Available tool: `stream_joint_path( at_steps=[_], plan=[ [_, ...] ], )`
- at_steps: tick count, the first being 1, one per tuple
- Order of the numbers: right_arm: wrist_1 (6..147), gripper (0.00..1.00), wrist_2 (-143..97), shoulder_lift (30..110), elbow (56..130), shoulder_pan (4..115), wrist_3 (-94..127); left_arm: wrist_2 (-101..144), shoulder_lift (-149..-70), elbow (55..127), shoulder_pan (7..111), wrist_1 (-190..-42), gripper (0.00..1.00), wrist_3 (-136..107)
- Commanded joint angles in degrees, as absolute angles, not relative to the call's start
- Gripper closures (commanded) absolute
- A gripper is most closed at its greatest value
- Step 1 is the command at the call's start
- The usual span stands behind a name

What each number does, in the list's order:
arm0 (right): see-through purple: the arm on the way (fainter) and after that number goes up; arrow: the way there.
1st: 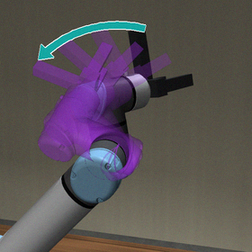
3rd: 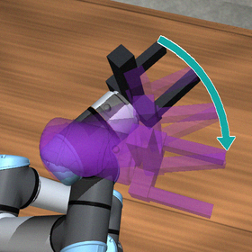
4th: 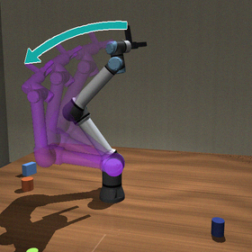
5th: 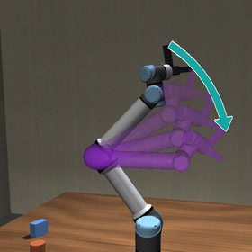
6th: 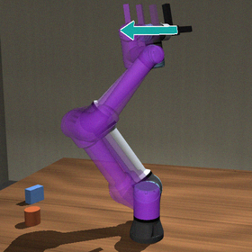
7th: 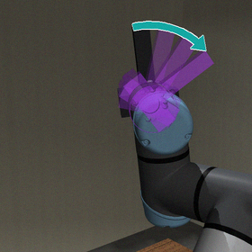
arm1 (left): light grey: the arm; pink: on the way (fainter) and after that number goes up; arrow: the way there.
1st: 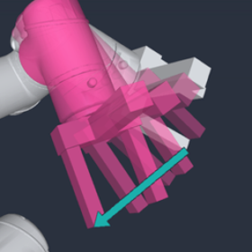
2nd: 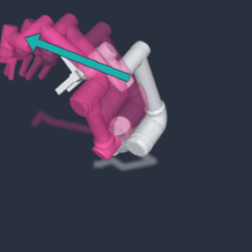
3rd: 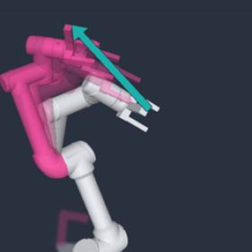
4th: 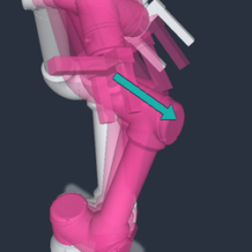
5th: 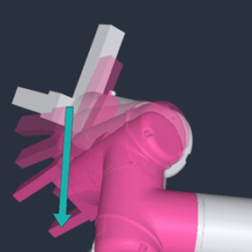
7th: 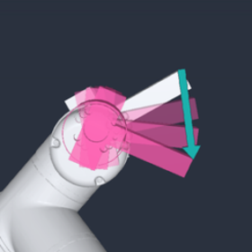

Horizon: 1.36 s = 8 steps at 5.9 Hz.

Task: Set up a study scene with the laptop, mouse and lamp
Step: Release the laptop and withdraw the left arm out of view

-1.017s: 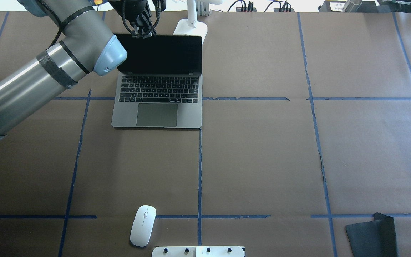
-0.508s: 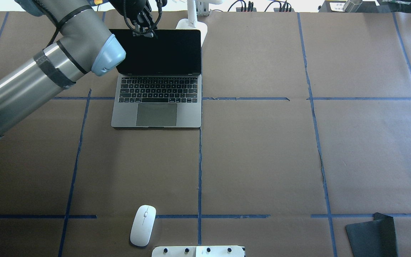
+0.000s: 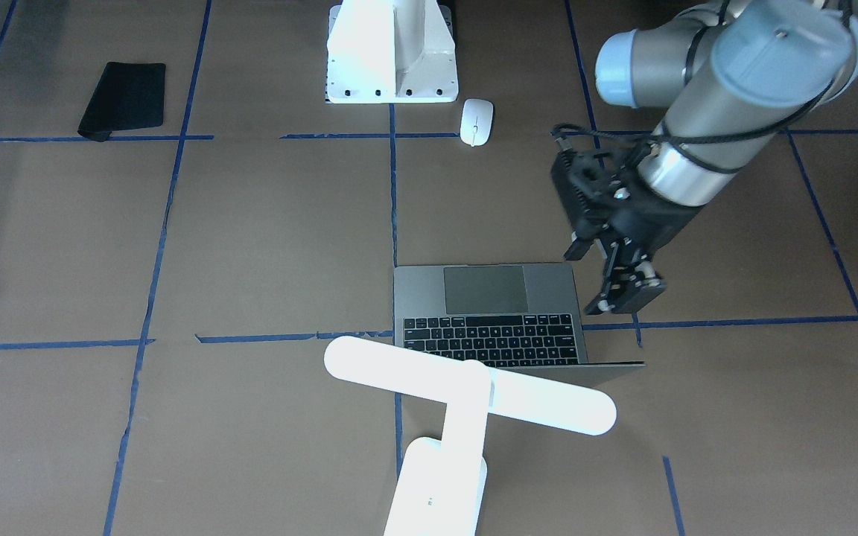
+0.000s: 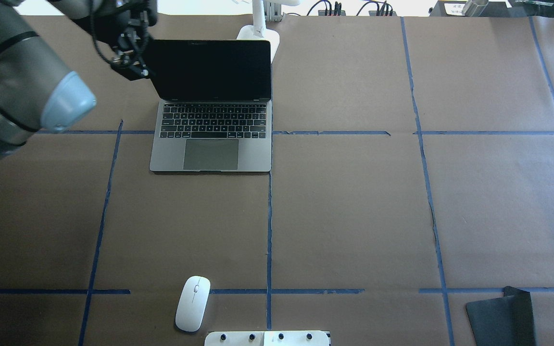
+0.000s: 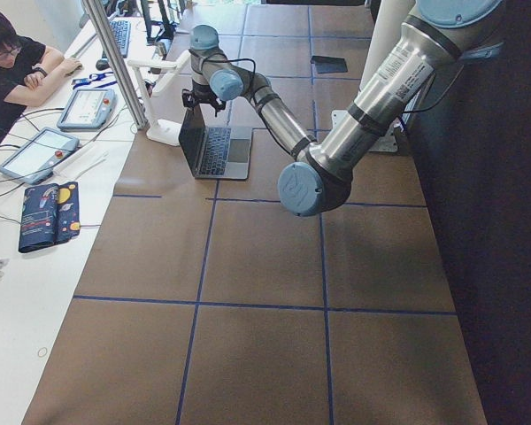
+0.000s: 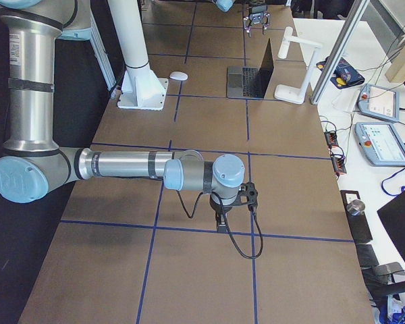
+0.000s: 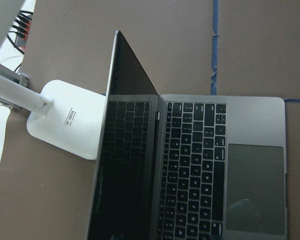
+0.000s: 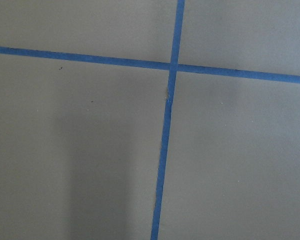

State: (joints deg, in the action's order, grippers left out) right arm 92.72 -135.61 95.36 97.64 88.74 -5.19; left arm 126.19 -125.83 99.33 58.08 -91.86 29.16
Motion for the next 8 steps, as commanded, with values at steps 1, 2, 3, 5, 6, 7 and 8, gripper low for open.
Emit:
stream_joint_path(
  at_steps=[1,2,3,5,6,7,8],
  plan=[
    [92.64,0.00,-135.62,95.27,97.91,88.68,-5.10,126.12,-120.34,105.36,60.46,-81.26,0.00,29.18],
    [91.51,0.00,-135.53,95.19,98.43,88.68,-5.79,125.78,-117.02,106.69,62.73,-79.47,0.00,29.18],
    [86.88,0.00,-135.88,95.27,98.35,88.59,-5.19,125.77,-113.76,106.79,65.54,-79.28,0.00,29.18],
    [86.57,0.00,-135.79,95.36,98.79,87.81,-5.36,125.60,-110.92,101.54,67.67,-74.40,0.02,29.00],
    [86.66,0.00,-135.79,95.36,98.96,87.37,-5.27,123.25,-110.13,101.34,71.16,-71.05,0.00,27.44],
    [86.66,0.00,-135.88,95.36,99.23,87.02,-5.01,121.74,-103.95,101.60,73.28,-71.45,0.00,23.68],
    [86.57,0.00,-137.53,95.62,99.58,86.66,-3.44,122.34,-100.84,101.43,78.00,-71.98,0.00,16.86]
  ],
)
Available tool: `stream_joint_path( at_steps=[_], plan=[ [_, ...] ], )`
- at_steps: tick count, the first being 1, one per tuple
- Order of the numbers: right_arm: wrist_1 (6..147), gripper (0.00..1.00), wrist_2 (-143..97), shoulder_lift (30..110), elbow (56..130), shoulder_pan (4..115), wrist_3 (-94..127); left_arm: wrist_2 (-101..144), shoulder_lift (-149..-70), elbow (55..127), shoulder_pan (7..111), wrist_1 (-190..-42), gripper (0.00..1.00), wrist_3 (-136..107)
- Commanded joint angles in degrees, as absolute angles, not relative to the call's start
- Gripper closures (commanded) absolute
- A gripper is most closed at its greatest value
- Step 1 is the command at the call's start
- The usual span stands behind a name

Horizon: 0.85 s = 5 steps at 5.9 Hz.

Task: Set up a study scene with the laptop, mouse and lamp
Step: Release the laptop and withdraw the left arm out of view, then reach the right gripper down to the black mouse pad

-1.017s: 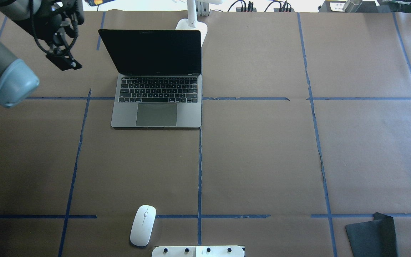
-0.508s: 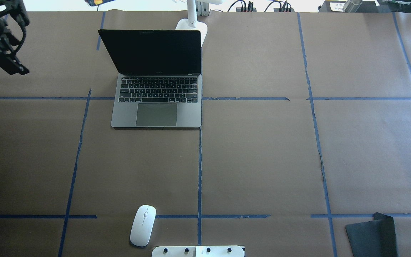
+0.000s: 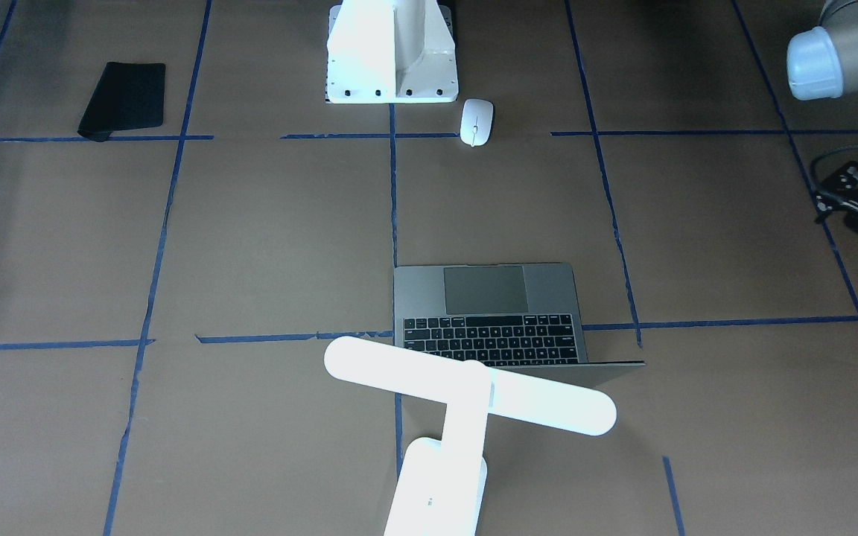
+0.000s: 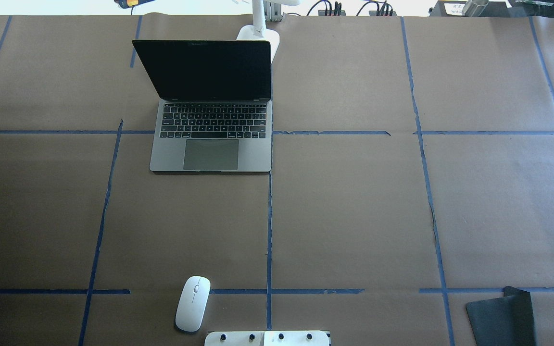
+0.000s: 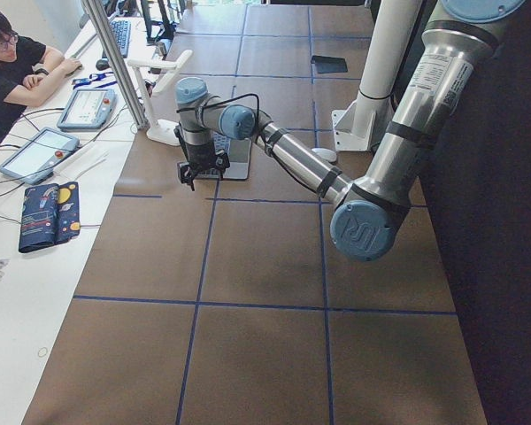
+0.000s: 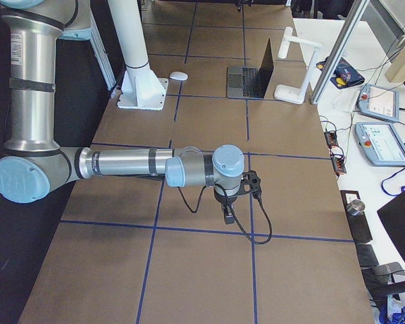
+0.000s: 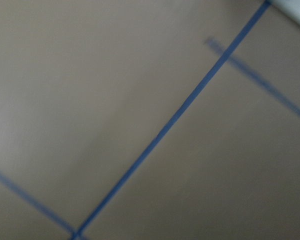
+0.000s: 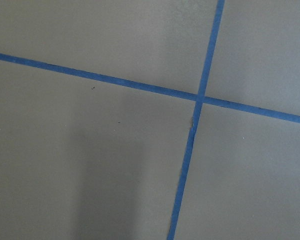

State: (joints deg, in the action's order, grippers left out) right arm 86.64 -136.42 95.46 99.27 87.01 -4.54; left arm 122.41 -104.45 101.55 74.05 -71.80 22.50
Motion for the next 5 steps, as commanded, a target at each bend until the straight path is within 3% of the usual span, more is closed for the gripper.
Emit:
stream_joint_path(
  at_steps=[1,3,4,5],
  plan=[
    [86.57,0.00,-140.25,96.84,102.02,86.23,0.75,123.47,-96.29,101.43,82.83,-73.11,0.00,16.79],
    [85.53,0.00,-139.05,102.45,112.88,79.66,18.36,132.79,-89.58,99.16,87.87,-79.70,0.00,12.87],
    [79.08,0.00,-138.00,106.74,115.03,75.54,25.68,135.41,-87.39,98.18,88.06,-79.98,0.00,8.39],
    [63.53,0.00,-135.47,112.79,114.96,70.02,36.37,135.44,-84.23,97.65,88.07,-82.42,0.00,8.00]
  ],
)
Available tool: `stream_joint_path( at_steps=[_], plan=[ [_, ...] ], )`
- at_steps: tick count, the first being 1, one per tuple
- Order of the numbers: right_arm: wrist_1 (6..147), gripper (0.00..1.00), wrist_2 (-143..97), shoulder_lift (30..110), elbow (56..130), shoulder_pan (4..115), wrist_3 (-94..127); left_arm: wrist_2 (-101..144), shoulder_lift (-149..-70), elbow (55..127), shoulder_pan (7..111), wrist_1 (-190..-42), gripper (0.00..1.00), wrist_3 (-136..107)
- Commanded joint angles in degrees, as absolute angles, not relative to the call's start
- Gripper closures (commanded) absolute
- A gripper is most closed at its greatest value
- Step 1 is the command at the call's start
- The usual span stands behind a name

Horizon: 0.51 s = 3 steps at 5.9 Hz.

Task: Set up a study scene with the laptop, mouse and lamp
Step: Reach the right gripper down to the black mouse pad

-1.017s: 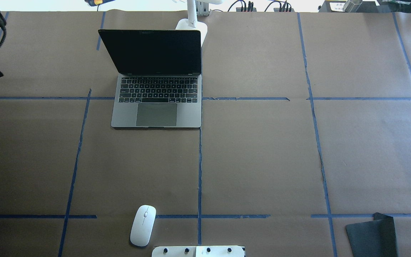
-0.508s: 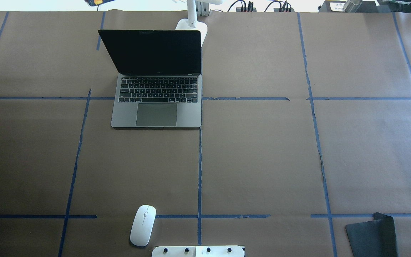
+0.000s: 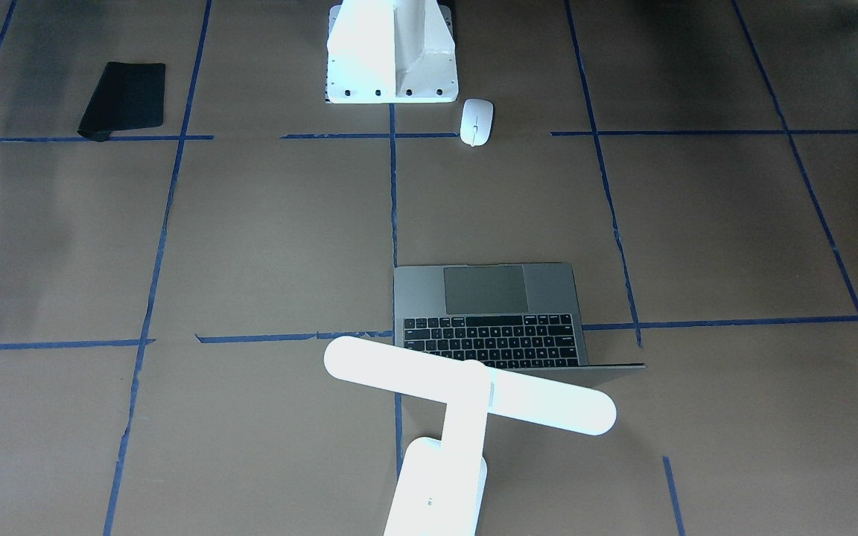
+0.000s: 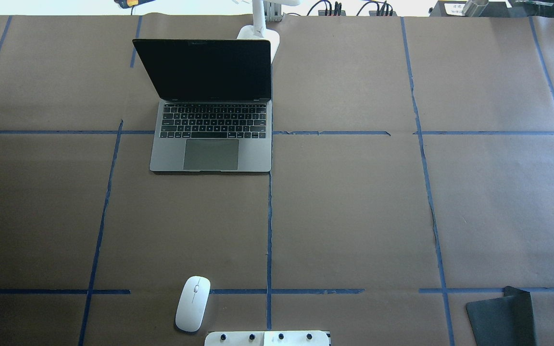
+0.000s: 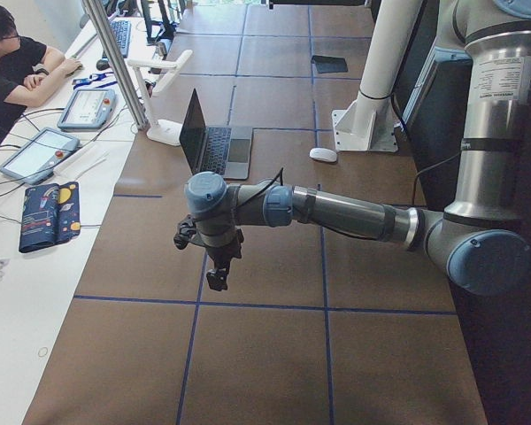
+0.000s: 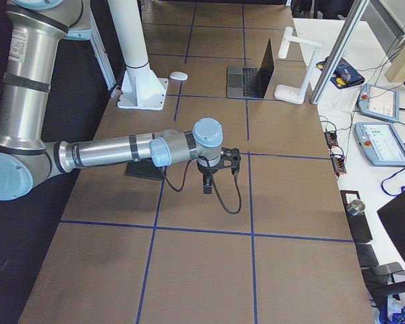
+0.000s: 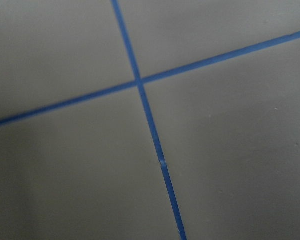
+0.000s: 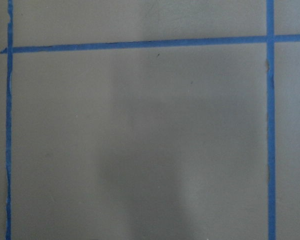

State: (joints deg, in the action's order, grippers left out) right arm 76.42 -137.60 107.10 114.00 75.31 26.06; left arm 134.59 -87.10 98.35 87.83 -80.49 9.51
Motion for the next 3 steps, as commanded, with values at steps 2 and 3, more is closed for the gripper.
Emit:
stream_joint_path(
  at_steps=[2,3],
  plan=[
    [50.93,0.00,-133.08,119.24,114.79,62.96,45.50,135.61,-83.85,96.86,88.07,-83.67,0.00,6.52],
    [44.97,0.00,-131.67,122.31,114.70,59.71,49.96,135.62,-83.59,96.94,88.07,-84.19,0.00,5.98]
  ],
)
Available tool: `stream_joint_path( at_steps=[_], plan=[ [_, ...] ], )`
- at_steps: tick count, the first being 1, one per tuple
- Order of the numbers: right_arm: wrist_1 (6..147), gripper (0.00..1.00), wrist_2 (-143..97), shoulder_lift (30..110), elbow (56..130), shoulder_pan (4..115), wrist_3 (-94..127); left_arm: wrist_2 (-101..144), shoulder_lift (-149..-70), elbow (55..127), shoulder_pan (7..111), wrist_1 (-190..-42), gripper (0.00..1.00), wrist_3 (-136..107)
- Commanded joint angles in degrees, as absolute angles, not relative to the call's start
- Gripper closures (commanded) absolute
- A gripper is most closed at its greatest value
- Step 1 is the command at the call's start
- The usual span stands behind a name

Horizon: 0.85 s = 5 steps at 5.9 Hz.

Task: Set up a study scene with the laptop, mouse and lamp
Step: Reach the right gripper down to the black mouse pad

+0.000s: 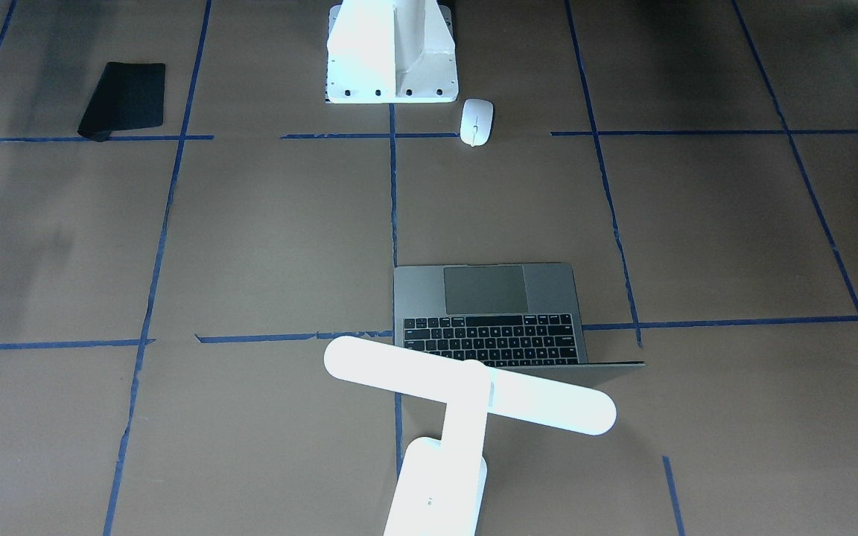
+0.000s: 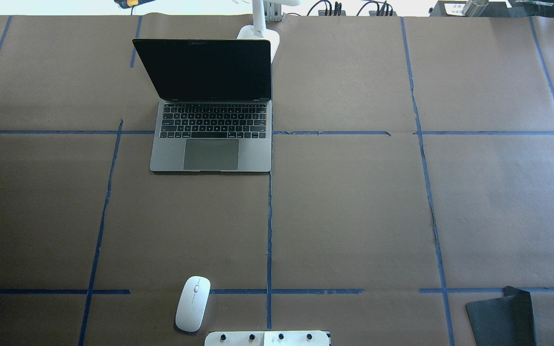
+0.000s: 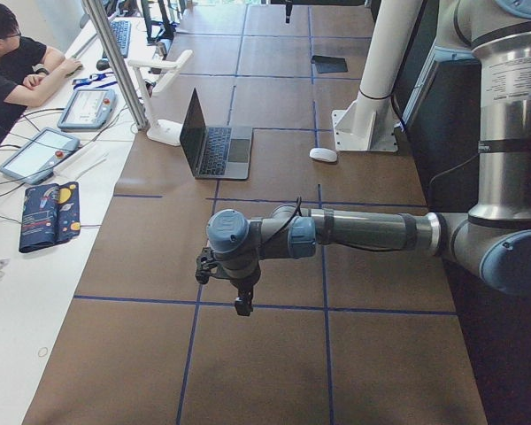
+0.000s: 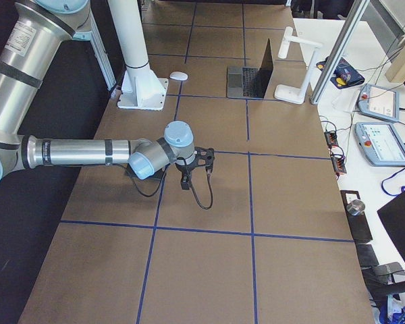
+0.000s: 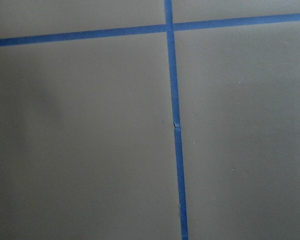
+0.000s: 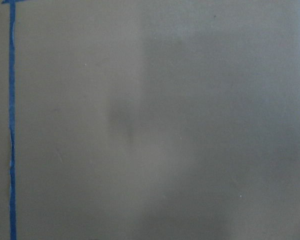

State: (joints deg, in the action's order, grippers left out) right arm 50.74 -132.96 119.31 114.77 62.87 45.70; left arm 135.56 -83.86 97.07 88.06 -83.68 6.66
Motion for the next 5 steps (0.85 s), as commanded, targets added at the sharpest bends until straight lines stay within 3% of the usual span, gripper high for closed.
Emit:
stream_joint_path(
  at_steps=[1,5],
  plan=[
    [39.52,0.00,-128.09,124.52,114.61,54.46,54.53,135.62,-83.67,97.12,88.07,-84.29,0.00,5.98],
    [28.24,0.00,-102.13,126.38,113.73,21.37,80.78,135.70,-81.83,98.17,88.50,-85.51,0.00,6.15]
  ],
)
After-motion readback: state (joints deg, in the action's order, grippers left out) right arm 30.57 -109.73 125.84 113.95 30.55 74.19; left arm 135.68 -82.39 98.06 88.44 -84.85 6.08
